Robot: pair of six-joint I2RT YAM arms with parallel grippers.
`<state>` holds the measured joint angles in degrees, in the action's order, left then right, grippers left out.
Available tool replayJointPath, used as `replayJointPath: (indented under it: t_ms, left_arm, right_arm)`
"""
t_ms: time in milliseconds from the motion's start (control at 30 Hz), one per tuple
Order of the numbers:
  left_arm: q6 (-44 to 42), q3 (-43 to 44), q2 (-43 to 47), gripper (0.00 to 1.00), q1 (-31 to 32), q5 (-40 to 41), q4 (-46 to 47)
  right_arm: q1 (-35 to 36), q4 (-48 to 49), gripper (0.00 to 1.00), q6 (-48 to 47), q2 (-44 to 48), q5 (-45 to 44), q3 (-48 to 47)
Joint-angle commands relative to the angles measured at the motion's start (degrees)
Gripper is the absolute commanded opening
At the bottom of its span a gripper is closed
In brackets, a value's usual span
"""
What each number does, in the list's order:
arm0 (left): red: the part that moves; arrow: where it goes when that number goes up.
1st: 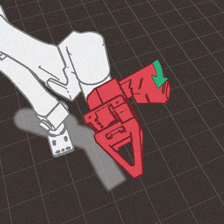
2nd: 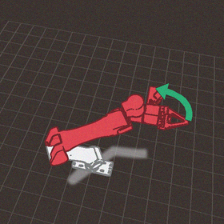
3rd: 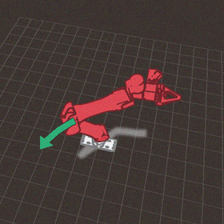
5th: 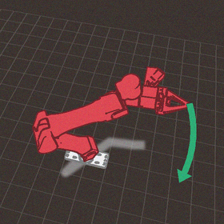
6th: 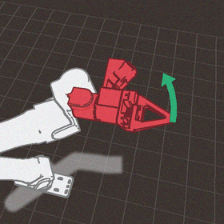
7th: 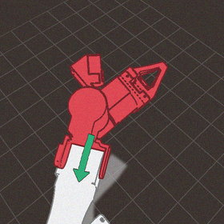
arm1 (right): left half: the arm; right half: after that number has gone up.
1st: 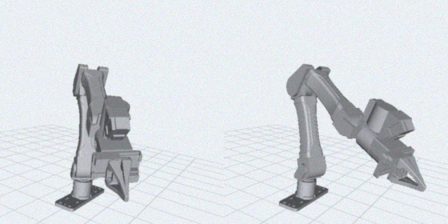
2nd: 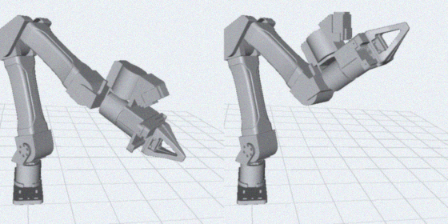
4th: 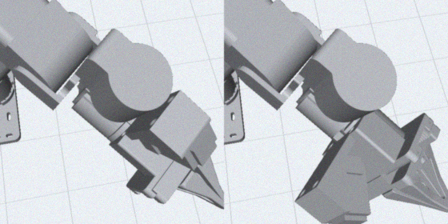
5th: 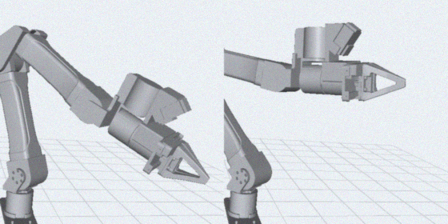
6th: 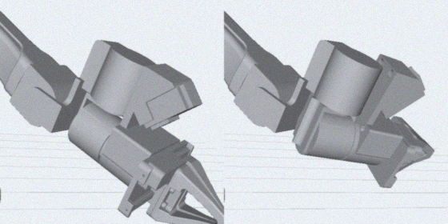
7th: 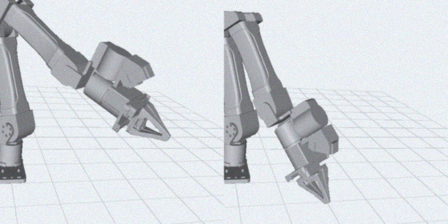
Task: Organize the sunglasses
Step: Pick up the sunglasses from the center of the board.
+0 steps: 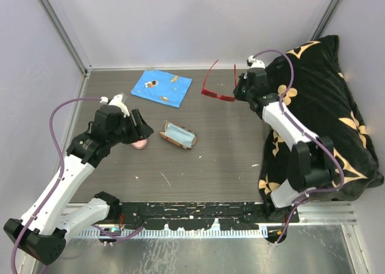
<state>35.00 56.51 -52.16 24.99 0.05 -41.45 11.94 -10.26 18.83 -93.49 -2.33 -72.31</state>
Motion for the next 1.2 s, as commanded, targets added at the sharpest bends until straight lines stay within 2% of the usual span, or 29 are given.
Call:
replayJointPath:
  t_ms: [0,200,367,533,667,800,900,1000,1100,1167]
  left_arm:
    - [3.4,4.8,-0.4,0.6,-0.4,-7.1,6.6]
    - [6.0,8.0,-2.6,0.61,-0.3,-13.8,9.6]
    - [8.4,7.8,-3.4,0.62,-0.4,-16.1,12.5]
    - [8.6,8.4,-4.4,0.61,-0.4,-16.8,13.1]
    - [7.4,9.2,-4.5,0.61,-0.4,-17.6,13.4]
    - [3.7,9.6,-4.6,0.6,-0.4,-22.1,17.0]
    - [2.0,12.3,-6.6,0.57,-0.4,-23.1,15.8]
    - [1.2,15.9,-8.1,0.51,0.3,-18.6,12.5]
    - [-3.0,21.5,-9.7,0.51,5.1,-5.3,7.3]
    - [-6.0,26.8,-11.9,0.52,9.4,3.0,4.0]
  right_arm:
    - [6.9,8.3,0.01,-7.0,12.5,-3.9,8.5]
    - [16.7,14.5,0.0,-11.3,28.6,-12.0,22.6]
    - [20.0,21.8,0.03,-14.0,36.3,-11.7,30.1]
    - [20.7,32.0,0.01,-10.2,38.5,-13.4,35.8]
    - [20.8,33.6,0.0,-12.3,37.7,-9.7,35.5]
    - [20.8,36.2,0.0,-14.3,37.7,-4.2,35.4]
    - [21.3,37.1,0.01,-15.7,37.7,-4.0,34.7]
    - [22.5,35.3,0.0,-19.2,36.2,-8.8,32.2]
    - [26.7,31.5,0.0,-24.9,33.3,-19.8,27.9]
    - [30.1,32.6,0.0,-29.4,32.1,-26.2,27.1]
